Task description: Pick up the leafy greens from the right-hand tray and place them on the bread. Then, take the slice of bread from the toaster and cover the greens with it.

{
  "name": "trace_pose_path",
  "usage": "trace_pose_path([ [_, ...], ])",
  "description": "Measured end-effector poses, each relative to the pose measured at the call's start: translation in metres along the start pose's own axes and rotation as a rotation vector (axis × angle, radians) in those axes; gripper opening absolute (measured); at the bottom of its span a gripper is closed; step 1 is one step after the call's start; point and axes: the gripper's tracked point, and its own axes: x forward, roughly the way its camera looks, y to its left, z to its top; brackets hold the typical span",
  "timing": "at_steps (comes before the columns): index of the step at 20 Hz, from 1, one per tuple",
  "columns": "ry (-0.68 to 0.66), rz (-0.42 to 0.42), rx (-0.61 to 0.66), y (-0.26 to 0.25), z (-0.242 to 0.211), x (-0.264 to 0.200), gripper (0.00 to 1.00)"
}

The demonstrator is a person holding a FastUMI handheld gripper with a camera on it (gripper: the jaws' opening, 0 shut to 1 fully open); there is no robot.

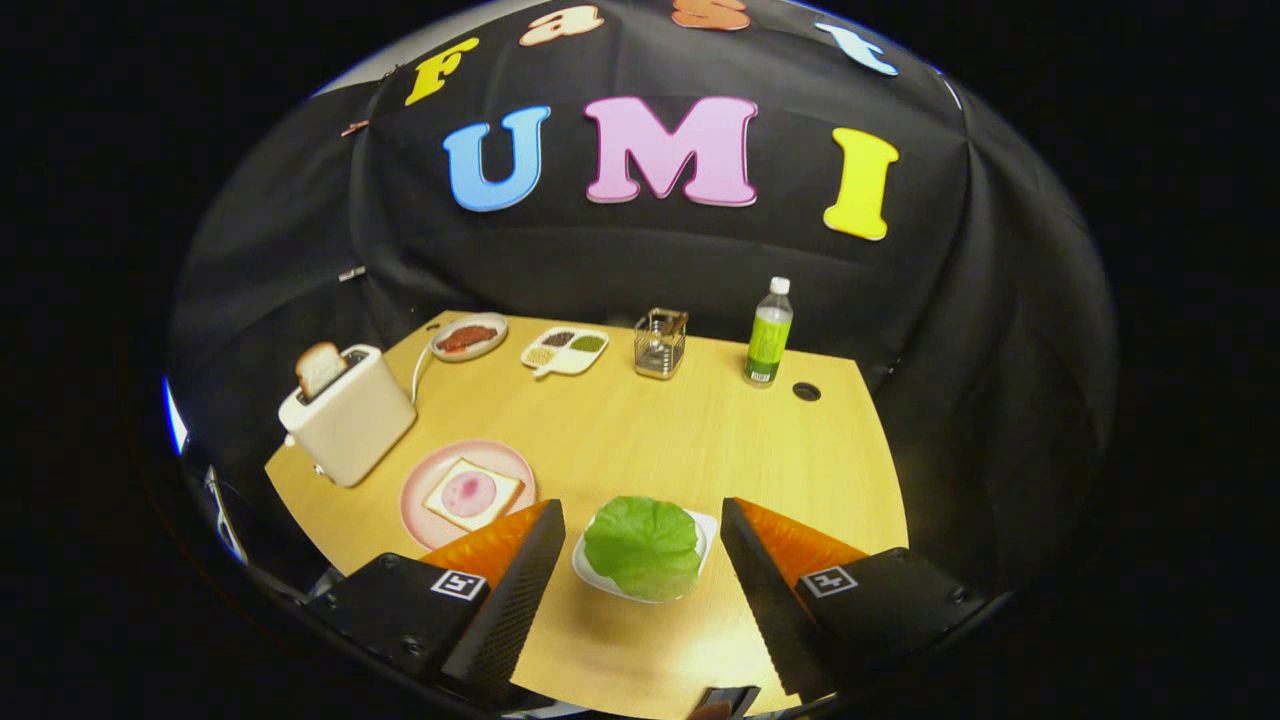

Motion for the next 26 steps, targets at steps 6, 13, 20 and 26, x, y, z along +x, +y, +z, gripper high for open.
trace_pose_path([
  [6,0.171,0.081,-0.055,-0.001,-0.065,0.066,0.98],
  [13,0.288,0.119,-0.057,-0.002,-0.108,0.118,0.90],
  [20,0.366,0.119,-0.067,-0.001,-0.131,0.141,0.72],
  [26,0.355,0.122,-0.157,-0.003,-0.134,0.138,0.27],
])
